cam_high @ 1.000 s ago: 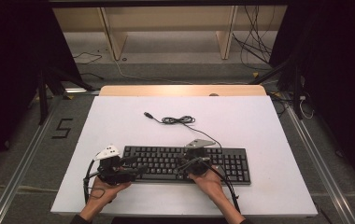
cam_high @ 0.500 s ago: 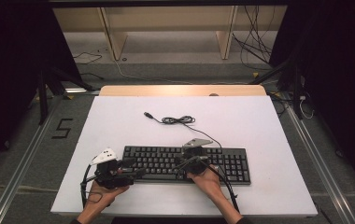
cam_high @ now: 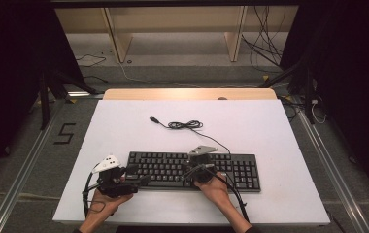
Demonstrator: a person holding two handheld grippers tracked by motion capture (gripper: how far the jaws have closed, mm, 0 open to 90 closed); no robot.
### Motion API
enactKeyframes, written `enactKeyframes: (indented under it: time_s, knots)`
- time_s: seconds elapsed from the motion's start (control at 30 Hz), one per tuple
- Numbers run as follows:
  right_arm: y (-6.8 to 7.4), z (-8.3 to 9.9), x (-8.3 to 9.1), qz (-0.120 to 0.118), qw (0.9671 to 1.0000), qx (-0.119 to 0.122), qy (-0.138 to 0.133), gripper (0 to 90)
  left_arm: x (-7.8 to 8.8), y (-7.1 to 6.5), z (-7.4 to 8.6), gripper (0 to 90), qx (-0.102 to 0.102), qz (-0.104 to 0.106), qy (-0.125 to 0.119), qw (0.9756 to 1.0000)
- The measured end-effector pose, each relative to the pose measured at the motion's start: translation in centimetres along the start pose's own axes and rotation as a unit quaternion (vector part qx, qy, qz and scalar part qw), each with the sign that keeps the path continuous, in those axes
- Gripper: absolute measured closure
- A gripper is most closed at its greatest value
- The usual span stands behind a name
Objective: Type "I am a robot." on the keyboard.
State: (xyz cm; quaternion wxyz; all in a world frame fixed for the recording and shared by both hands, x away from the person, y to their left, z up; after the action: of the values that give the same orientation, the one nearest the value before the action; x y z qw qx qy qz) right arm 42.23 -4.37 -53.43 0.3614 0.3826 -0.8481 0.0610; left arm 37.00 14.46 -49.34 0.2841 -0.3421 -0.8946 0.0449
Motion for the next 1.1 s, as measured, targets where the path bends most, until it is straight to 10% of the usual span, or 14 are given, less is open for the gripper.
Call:
enactKeyframes:
  time_s: [0.33,1.1]
  knots:
    - [-0.2,-0.4,0.6,-0.009,0.9997,-0.017,-0.013,87.3,0.1,0.1,0.1,28.1,0.001,-0.002,-0.002,1.0000]
    - [2.5,-2.2,1.1,-0.077,0.9961,-0.017,-0.039,49.2,0.3,0.5,-0.1,26.6,0.001,-0.010,-0.015,0.9998]
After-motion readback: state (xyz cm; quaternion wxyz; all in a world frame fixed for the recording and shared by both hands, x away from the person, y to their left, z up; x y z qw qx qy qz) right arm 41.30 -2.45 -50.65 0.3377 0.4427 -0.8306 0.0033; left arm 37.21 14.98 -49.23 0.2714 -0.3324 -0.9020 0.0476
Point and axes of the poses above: each handheld gripper's, and its own axes: x roughly backward along the jaws, z roughly out of its underside, y roughly to its left, the point moved 8 cm from there along -x, roughly forward along the jaws, and after that the axes turned 5 degrees about -z, right-handed, at the moved point
